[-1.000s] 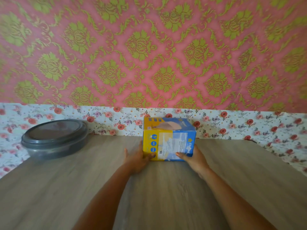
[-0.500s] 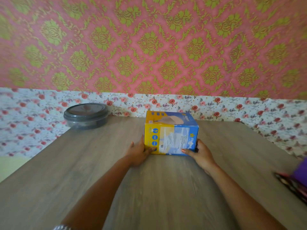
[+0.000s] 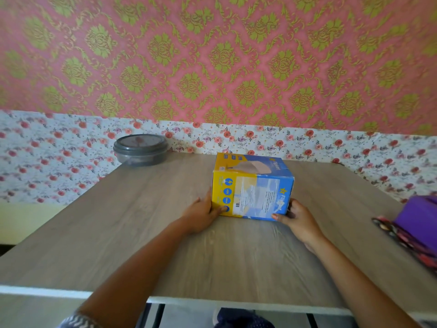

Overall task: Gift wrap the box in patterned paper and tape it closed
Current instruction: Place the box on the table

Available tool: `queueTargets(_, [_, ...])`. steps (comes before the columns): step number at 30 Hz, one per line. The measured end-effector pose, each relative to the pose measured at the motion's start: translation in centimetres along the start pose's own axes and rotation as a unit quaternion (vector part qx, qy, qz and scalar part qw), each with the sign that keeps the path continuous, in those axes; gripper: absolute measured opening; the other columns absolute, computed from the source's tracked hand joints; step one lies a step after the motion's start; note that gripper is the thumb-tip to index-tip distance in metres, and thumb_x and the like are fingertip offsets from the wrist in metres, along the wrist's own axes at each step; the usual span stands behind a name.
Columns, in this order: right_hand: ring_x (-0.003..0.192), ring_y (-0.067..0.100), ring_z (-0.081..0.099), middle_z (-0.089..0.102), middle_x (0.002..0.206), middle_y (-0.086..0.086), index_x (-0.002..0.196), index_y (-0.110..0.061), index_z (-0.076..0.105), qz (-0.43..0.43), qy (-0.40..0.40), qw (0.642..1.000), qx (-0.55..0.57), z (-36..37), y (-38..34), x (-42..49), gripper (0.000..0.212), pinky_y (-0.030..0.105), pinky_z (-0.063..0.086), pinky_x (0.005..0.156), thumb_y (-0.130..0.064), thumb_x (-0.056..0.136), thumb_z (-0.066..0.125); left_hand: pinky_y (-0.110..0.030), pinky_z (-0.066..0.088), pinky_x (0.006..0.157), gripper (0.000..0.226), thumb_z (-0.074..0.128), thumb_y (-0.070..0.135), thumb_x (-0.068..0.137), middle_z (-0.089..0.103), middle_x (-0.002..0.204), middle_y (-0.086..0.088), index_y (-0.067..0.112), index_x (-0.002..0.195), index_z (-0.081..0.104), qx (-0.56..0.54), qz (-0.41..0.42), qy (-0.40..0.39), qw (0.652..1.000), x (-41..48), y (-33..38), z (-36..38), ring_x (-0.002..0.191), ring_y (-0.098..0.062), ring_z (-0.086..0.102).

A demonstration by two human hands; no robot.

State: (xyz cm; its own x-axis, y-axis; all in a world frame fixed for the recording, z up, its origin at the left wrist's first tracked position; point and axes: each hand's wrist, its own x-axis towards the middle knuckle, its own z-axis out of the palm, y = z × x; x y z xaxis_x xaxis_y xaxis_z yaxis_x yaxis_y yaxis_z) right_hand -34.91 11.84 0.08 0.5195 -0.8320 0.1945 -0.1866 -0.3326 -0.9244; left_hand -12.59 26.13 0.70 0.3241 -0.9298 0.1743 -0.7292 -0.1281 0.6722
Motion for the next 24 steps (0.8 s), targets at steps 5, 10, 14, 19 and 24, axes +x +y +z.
queueTargets(5, [0.108,0.021,0.061,0.065,0.118,0.006,0.11,-0.015,0.054,0.0,-0.011,0.999,-0.034,0.7,-0.5,-0.5,0.038,0.046,0.046,0.098,-0.004,0.078,0.072,-0.022,0.031,0.104,0.065,0.05,0.038,0.095,0.045,0.142,0.007,0.021,0.149,0.018,-0.041,-0.022,-0.035,0.998,0.1,-1.0,-0.6,0.127,-0.018,0.046])
queueTargets(10, [0.104,0.017,0.062,0.066,0.111,0.006,0.104,-0.012,0.058,-0.015,-0.051,0.998,-0.035,2.5,-2.0,-1.2,0.028,0.033,0.047,0.093,0.001,0.08,0.068,-0.021,0.031,0.105,0.063,0.054,0.036,0.094,0.047,0.138,0.011,0.018,0.147,0.025,-0.045,-0.038,-0.054,0.997,-1.5,-2.8,-3.2,0.125,-0.013,0.047])
queueTargets(14, [0.106,0.011,0.06,0.065,0.116,0.004,0.112,-0.013,0.057,-0.041,-0.105,0.993,-0.033,7.0,-3.7,-1.5,0.034,0.021,0.047,0.09,0.003,0.083,0.064,-0.026,0.035,0.107,0.063,0.062,0.039,0.087,0.051,0.134,0.011,0.018,0.14,0.035,-0.067,-0.062,-0.033,0.995,-4.7,-6.1,-7.5,0.121,-0.009,0.051])
queueTargets(19, [0.116,0.013,0.056,0.061,0.126,0.004,0.128,-0.008,0.051,-0.117,-0.157,0.978,-0.074,15.0,-5.9,-1.8,0.044,0.029,0.042,0.101,-0.004,0.086,0.062,-0.008,0.044,0.087,0.078,0.065,0.073,0.06,0.058,0.111,0.041,0.034,0.123,0.04,-0.106,-0.074,0.002,0.992,-10.2,-9.3,-13.8,0.107,0.012,0.056])
queueTargets(24, [0.119,0.009,0.053,0.057,0.129,0.0,0.133,-0.009,0.046,-0.14,-0.192,0.968,-0.079,21.3,-8.0,-2.4,0.045,0.012,0.035,0.088,-0.004,0.09,0.057,-0.011,0.046,0.088,0.086,0.065,0.077,0.057,0.055,0.122,0.029,0.035,0.126,0.037,-0.1,-0.106,0.023,0.989,-14.0,-11.8,-18.3,0.11,0.01,0.055])
